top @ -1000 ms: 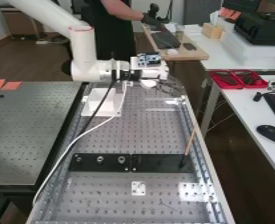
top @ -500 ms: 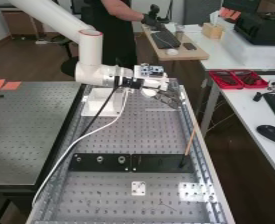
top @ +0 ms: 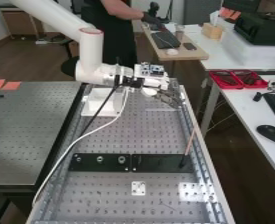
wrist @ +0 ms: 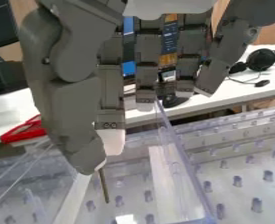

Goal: Grab the drill bit and place it in the clear container

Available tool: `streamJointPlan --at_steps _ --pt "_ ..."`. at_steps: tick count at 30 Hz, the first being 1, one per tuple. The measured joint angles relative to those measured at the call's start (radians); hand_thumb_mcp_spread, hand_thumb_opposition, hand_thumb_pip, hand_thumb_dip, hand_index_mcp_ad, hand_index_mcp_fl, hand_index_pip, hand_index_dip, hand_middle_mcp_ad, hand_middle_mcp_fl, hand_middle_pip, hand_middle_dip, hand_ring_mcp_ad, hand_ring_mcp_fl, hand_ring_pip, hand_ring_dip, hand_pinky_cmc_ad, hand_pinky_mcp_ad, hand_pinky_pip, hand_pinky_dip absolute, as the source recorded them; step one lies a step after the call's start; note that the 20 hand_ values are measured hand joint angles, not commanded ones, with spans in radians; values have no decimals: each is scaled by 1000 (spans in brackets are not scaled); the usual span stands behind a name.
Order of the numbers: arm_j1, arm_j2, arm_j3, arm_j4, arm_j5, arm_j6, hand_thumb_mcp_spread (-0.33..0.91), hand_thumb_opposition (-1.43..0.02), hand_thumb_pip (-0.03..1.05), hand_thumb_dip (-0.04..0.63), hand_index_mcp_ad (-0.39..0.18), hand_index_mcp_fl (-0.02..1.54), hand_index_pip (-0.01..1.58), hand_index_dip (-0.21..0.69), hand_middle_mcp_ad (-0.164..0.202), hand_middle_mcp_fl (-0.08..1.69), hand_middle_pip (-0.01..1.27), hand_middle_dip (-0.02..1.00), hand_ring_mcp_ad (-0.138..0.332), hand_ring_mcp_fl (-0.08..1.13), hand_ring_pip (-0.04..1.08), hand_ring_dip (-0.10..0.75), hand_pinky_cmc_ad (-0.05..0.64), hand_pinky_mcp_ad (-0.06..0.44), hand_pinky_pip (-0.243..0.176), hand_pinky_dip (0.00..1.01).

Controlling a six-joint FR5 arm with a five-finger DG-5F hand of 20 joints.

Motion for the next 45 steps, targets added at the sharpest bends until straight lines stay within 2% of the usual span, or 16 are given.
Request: streamJointPlan --at_steps 19,20,22,23,26,27,30,32,38,45 --pt "-1 52 -22 15 -7 0 583 -953 422 297 -168 808 1141 230 49 459 126 574 185 309 103 471 429 244 126 375" --pt "-1 52 -22 15 -7 0 581 -958 424 300 -168 759 1136 208 49 443 126 574 185 290 112 471 429 244 122 387" --pt "0 54 -23 14 -7 0 574 -932 518 304 -204 637 1110 202 51 429 126 574 182 260 110 471 429 250 105 449" --pt "0 54 -23 14 -7 0 576 -911 546 304 -220 586 1063 187 51 410 126 574 182 257 108 471 429 232 96 476" --pt "-2 56 -24 9 -12 -1 532 -869 550 304 -227 442 965 183 49 379 126 574 180 222 108 471 429 215 75 536" --pt "-2 56 -24 6 -16 -1 499 -869 552 304 -227 422 962 185 49 379 126 574 185 215 108 471 428 213 51 567" --pt "-4 59 -27 5 -19 -1 468 -850 569 304 -227 374 929 168 49 323 126 576 185 195 108 471 429 215 17 646" --pt "-5 62 -29 5 -20 -1 468 -852 588 304 -227 354 927 171 49 332 124 572 185 199 108 471 428 215 21 665" --pt "-14 86 -42 -3 -29 -2 456 -836 609 300 -216 323 899 171 51 326 124 572 185 169 108 471 429 197 -12 696" --pt "-49 190 -88 -35 -54 -11 450 -834 604 300 -202 326 867 171 51 326 124 576 185 176 108 471 429 199 -24 710"
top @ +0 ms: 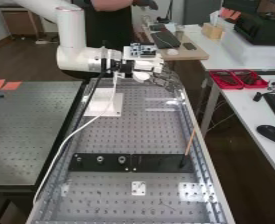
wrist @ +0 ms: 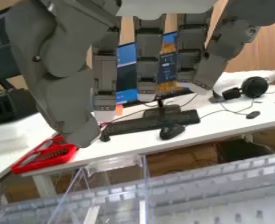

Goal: Grab the drill bit and place it in the clear container

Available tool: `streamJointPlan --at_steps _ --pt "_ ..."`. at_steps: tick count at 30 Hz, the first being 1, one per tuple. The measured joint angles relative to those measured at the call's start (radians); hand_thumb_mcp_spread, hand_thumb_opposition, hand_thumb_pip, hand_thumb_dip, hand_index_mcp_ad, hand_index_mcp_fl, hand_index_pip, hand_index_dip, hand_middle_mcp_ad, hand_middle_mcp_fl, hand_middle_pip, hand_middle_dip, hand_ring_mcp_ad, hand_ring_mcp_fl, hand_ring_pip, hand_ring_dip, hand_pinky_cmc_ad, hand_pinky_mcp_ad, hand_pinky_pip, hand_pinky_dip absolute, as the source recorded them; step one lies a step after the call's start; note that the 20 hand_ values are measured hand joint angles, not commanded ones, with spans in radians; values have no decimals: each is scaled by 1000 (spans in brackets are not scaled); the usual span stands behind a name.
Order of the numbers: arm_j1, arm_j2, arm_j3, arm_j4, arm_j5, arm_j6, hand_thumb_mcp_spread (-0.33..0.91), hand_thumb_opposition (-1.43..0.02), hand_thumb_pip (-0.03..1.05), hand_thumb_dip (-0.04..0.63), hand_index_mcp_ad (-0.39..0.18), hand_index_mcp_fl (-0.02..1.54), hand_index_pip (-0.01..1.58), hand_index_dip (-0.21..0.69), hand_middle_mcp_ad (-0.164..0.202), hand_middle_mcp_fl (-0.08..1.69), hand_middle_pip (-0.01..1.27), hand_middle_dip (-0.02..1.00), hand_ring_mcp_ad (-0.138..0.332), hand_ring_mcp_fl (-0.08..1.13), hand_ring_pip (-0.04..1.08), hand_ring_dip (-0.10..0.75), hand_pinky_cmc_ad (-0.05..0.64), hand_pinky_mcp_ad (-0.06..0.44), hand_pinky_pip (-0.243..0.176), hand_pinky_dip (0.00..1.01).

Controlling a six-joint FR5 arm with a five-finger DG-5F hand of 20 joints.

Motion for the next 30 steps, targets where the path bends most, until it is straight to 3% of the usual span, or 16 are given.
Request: streamJointPlan --at_steps 13,30 --pt "-62 228 -98 -21 -14 -78 450 -834 585 304 -202 372 777 168 51 326 124 576 185 176 105 482 429 195 -30 756" --pt "-114 358 -150 -52 15 -133 442 -808 503 298 -188 438 649 202 51 335 124 572 185 176 105 482 429 199 -31 791"
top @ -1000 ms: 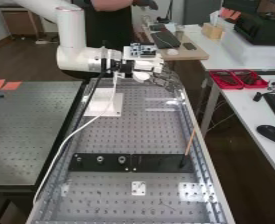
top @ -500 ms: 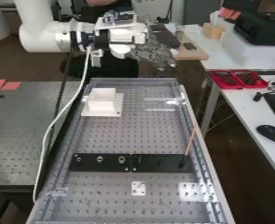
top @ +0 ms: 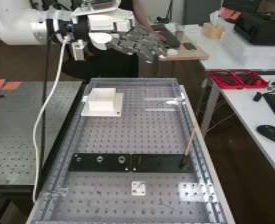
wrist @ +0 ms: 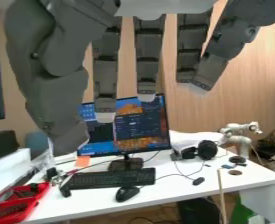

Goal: Grab the drill bit and place it in the clear container

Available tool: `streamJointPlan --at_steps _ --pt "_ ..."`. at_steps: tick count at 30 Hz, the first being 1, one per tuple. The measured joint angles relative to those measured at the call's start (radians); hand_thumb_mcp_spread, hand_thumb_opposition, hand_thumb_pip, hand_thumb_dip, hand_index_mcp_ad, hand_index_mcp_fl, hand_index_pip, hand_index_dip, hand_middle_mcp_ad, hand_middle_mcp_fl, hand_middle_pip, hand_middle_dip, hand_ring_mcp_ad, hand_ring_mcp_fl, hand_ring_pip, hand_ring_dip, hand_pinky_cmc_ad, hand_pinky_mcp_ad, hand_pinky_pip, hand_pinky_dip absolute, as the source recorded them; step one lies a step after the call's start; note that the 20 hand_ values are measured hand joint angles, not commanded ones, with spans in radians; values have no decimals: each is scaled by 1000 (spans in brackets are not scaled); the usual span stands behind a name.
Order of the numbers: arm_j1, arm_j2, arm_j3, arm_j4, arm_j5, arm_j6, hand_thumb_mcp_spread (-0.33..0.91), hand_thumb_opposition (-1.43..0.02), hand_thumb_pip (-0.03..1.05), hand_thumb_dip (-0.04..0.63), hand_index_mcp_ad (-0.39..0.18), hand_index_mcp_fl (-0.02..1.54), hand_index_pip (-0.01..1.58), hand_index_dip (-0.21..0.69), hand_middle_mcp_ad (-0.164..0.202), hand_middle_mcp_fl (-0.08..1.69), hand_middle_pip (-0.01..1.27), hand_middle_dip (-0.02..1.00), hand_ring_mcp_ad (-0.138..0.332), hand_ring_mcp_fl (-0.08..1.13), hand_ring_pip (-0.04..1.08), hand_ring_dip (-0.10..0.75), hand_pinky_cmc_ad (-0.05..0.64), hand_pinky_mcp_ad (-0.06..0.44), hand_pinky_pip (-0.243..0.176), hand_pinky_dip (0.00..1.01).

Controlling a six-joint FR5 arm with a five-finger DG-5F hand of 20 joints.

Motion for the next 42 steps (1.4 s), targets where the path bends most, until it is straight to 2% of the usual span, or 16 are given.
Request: streamJointPlan --at_steps 11,17,42 --pt "-30 16 35 -81 12 -7 429 -805 497 267 -180 438 579 202 49 367 124 572 185 175 103 480 429 199 -45 820" --pt "-36 15 40 -86 11 -8 429 -806 463 267 -180 454 569 204 49 367 124 572 185 175 103 480 429 199 -45 836" --pt "-42 19 53 -94 13 -21 429 -792 445 260 -168 456 531 222 51 367 124 574 187 178 105 480 429 199 -45 845"
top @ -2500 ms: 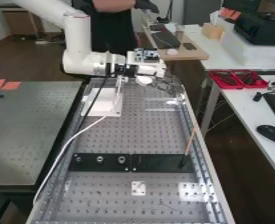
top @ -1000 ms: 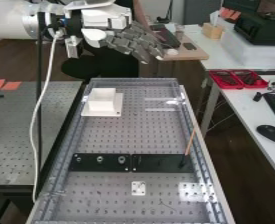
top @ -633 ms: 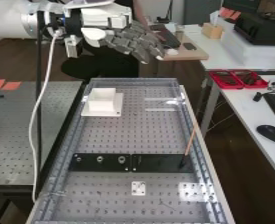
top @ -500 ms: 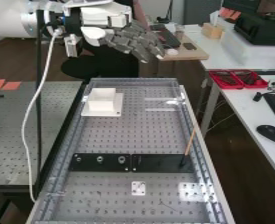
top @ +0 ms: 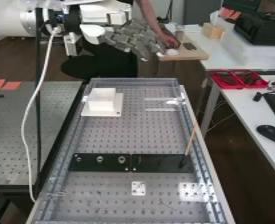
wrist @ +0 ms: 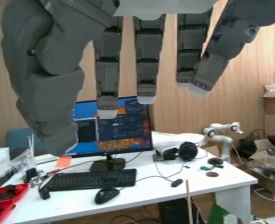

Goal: Grab the drill bit and place it in the clear container

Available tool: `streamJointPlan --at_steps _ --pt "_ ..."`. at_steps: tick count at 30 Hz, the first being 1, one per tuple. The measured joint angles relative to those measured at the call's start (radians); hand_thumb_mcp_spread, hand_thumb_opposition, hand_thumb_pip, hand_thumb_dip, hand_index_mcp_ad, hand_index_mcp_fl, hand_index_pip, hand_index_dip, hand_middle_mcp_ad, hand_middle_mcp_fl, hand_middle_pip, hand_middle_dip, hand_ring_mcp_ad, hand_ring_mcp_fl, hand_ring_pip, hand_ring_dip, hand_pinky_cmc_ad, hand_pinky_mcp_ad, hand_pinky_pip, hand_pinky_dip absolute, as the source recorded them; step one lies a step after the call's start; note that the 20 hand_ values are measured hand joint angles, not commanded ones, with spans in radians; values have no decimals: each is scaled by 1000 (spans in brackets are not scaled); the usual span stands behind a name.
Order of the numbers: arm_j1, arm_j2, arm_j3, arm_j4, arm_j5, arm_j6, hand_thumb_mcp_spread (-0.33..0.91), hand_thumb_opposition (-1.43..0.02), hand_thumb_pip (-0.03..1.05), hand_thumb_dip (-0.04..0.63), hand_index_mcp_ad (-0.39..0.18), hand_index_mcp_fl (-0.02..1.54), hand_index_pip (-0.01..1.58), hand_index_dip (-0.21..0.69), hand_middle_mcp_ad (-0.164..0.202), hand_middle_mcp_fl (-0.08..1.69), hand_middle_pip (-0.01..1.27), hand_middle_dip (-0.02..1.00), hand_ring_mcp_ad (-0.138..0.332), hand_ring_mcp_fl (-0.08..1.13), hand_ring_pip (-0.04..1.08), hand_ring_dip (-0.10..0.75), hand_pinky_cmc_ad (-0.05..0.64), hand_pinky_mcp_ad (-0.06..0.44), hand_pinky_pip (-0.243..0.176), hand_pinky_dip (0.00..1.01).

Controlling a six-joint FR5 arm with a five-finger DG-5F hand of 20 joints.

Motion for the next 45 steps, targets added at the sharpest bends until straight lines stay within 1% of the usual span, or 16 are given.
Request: streamJointPlan --at_steps 14,38,45 --pt "16 0 4 -7 14 1 429 -792 445 260 -168 456 515 222 51 367 122 569 188 178 105 480 431 199 -45 845" --pt "16 15 -3 -21 15 6 433 -792 438 260 -168 456 515 218 51 361 120 567 188 178 105 480 431 195 -45 845" --pt "15 17 10 -36 13 6 433 -792 438 260 -168 456 515 222 51 361 120 567 188 176 105 480 429 195 -45 845"
